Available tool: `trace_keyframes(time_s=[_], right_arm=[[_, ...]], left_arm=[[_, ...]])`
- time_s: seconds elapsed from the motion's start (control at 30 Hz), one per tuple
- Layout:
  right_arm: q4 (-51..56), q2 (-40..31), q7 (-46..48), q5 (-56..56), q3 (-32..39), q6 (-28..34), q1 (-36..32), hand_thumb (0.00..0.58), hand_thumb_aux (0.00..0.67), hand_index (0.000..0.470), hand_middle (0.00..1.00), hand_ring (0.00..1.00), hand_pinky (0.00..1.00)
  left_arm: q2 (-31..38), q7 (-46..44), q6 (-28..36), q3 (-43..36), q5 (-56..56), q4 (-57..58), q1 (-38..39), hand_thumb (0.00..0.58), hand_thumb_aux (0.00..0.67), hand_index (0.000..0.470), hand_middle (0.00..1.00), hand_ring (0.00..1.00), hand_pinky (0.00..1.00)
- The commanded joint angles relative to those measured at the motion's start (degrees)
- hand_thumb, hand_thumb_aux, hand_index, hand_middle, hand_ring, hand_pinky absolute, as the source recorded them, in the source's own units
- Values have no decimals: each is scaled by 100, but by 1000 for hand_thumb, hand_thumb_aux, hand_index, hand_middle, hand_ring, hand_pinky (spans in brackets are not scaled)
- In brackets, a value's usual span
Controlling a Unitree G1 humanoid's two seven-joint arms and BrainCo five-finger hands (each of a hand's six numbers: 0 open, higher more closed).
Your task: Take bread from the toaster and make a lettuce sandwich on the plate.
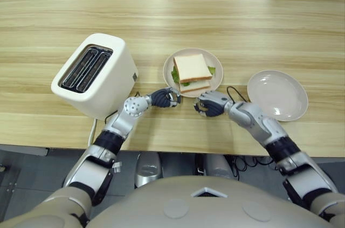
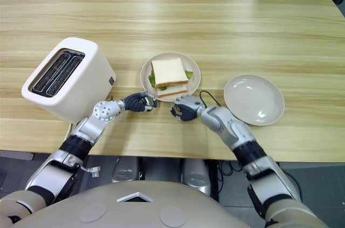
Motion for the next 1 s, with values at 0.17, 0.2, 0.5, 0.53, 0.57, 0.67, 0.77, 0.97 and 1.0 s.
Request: trace_keyframes(time_s=[0.17,0.2,0.5,0.53,0.57,0.67,0.77,0.97,1.0], right_arm=[[2635,539,-511,-307,533,-20,-1549,580,670,460,1000,1000,1000],[2925,630,-646,-322,581,-37,-1736,580,670,460,1000,1000,1000],[2585,596,-1210,665,59,-695,-1769,572,594,408,216,216,216],[2219,502,-1153,915,-102,-803,-1579,543,502,345,0,0,0],[1598,348,-1093,1246,-334,-936,-1262,543,502,345,0,0,0],[-94,12,-1077,1838,-896,-1128,-462,436,336,231,0,0,0],[-2120,354,-2634,1950,-2330,-1548,531,0,0,0,0,0,0],[-3530,1229,-3838,1290,-3029,-2017,1264,0,0,0,0,0,0],[-3530,1324,-4009,1131,-3057,-2100,1205,0,0,0,0,0,0]], left_arm=[[-522,517,-95,-71,354,2243,-1161,580,670,460,1000,1000,1000],[-600,567,-168,-28,337,2520,-1339,580,670,460,1000,1000,1000],[-543,821,-1460,832,-383,2322,-1528,0,0,0,0,0,0],[-473,750,-1698,964,-553,1934,-1373,0,0,0,0,0,0],[-399,689,-2008,1130,-813,1312,-1121,0,0,0,0,0,0],[-297,763,-2531,1537,-1326,-208,-506,0,0,0,0,0,0],[-322,1292,-3072,2038,-1397,-1696,36,0,0,0,0,0,0],[-607,1737,-3672,2201,-1215,-1902,369,0,0,0,0,0,0],[-634,1766,-3827,2197,-1200,-1738,372,0,0,0,0,0,0]])
